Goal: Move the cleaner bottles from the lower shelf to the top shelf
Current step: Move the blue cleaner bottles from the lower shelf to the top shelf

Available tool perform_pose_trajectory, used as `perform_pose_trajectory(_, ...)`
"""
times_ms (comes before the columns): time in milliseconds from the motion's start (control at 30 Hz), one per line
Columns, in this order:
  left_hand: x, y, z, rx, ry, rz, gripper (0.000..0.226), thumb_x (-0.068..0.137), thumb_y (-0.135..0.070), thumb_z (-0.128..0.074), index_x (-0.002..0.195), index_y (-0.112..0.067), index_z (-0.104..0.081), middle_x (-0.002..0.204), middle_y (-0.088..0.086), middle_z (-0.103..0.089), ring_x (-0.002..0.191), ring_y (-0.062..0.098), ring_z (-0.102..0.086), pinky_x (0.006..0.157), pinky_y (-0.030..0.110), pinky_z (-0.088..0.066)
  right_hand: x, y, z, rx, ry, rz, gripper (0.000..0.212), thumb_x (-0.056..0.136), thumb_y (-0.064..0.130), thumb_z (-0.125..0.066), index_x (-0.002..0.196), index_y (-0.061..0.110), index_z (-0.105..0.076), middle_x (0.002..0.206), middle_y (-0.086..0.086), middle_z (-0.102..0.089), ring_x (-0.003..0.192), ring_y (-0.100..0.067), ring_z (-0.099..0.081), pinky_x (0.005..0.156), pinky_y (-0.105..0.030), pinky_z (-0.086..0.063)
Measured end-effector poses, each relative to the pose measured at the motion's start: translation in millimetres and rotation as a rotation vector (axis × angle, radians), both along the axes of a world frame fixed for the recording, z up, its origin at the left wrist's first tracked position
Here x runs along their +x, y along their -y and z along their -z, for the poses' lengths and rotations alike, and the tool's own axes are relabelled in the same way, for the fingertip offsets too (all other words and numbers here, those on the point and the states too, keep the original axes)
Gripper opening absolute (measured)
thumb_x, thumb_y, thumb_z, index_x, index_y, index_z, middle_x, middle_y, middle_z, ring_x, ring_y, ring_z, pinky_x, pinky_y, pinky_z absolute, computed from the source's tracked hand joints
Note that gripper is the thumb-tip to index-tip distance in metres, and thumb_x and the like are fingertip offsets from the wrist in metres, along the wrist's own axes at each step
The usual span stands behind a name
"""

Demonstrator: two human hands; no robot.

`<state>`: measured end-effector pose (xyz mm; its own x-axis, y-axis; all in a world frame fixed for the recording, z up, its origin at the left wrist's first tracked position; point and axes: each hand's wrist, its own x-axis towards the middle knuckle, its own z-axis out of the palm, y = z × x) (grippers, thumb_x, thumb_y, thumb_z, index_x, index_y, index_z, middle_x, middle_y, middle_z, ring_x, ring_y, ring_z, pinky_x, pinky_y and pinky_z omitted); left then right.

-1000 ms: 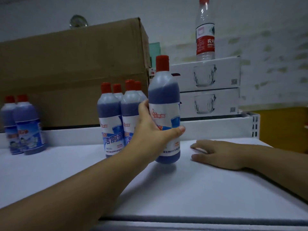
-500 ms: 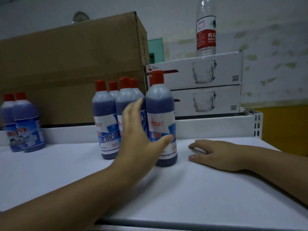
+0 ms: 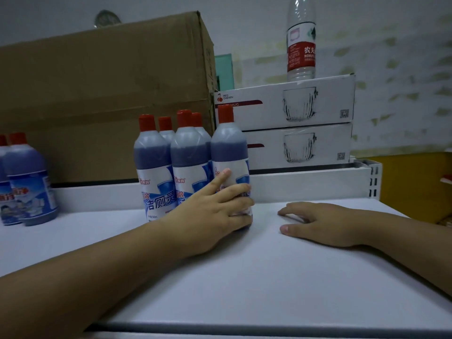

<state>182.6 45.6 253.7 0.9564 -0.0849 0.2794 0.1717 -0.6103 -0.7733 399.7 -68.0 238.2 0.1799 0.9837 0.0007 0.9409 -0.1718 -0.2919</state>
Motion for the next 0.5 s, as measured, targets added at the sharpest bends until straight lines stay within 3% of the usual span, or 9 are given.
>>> perform_pose_trajectory(133,1,-2,2,-0.006,0.029,-0.004,0.052,0.064,-0.022,-0.084,0.113,-0.031,-0.068,0.121,-0.002,-0.067,0.124,0.026,-0.055,0.107,0.055,-0.022,2,-2,2,0.023,0.003,0.004,0.060,0.083,0.068,-0.041,0.138,0.044,-0.036,0.151,0.019,-0.029,0.136,-0.008,-0.031,0.111,-0.026,-0.022)
perform_pose_trajectory(333,1,-4,6,-0.051,0.099,0.061,0.041,0.071,-0.019,-0.079,0.111,-0.028,-0.070,0.122,0.000,-0.067,0.125,0.025,-0.054,0.109,0.054,-0.021,0,0,0,0.051,0.044,0.019,0.059,0.083,0.066,-0.044,0.136,0.039,-0.042,0.148,0.015,-0.038,0.132,-0.009,-0.037,0.109,-0.025,-0.025)
perform_pose_trajectory(400,-5,6,-1,-0.192,0.156,0.136,0.034,0.077,-0.015,-0.074,0.110,-0.022,-0.070,0.125,0.006,-0.064,0.123,0.028,-0.055,0.108,0.052,-0.030,-5,7,-10,0.051,0.101,0.046,0.055,0.083,0.064,-0.046,0.131,0.037,-0.048,0.140,0.011,-0.048,0.123,-0.012,-0.046,0.101,-0.025,-0.032)
perform_pose_trajectory(500,-18,34,-12,-0.458,0.316,0.246,0.020,0.085,-0.011,-0.063,0.102,-0.005,-0.071,0.112,0.015,-0.068,0.101,0.032,-0.066,0.086,0.034,-0.051,-12,25,-23,0.156,0.125,0.073,0.041,0.083,0.057,-0.052,0.116,0.034,-0.061,0.117,0.007,-0.063,0.099,-0.013,-0.057,0.089,-0.028,-0.041)
